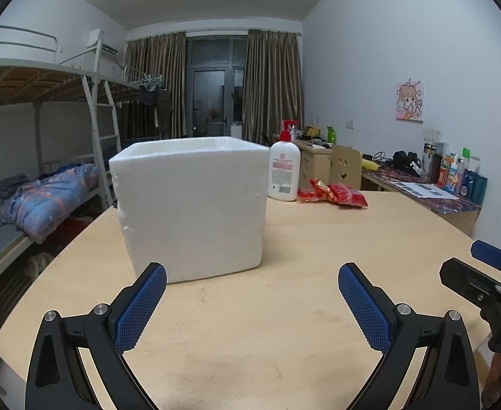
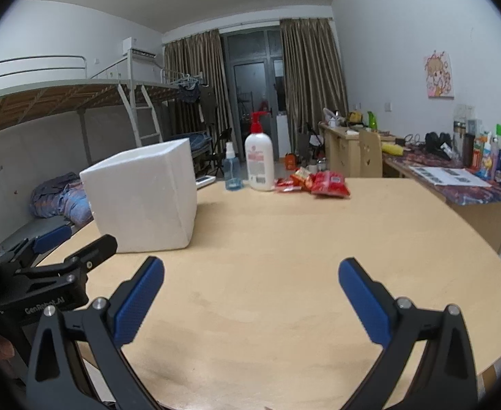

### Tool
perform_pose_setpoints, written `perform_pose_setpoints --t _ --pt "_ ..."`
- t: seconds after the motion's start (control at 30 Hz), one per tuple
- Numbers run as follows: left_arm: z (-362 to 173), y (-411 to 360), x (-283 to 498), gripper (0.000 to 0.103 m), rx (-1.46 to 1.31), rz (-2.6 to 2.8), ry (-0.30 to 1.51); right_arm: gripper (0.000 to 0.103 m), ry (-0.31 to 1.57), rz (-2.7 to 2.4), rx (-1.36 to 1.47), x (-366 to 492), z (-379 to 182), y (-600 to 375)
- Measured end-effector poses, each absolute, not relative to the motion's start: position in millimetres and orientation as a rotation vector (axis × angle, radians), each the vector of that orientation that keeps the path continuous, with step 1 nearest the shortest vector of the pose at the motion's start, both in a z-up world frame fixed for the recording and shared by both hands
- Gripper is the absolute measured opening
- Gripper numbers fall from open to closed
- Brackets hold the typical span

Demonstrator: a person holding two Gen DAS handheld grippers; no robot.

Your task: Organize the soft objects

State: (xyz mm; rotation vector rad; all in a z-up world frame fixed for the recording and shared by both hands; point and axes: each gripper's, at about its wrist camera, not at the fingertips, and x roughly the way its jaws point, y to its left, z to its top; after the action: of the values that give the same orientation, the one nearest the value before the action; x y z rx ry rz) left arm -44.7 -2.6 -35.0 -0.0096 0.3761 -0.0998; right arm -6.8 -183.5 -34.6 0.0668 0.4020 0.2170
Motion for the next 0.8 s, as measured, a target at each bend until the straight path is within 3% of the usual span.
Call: perform_pose_setpoints --t 0.8 --pt "-28.6 7.3 -39.4 0.101 -0.029 -0.078 0.388 0.103 0.377 0.235 0.061 -7.1 -24.5 -176.1"
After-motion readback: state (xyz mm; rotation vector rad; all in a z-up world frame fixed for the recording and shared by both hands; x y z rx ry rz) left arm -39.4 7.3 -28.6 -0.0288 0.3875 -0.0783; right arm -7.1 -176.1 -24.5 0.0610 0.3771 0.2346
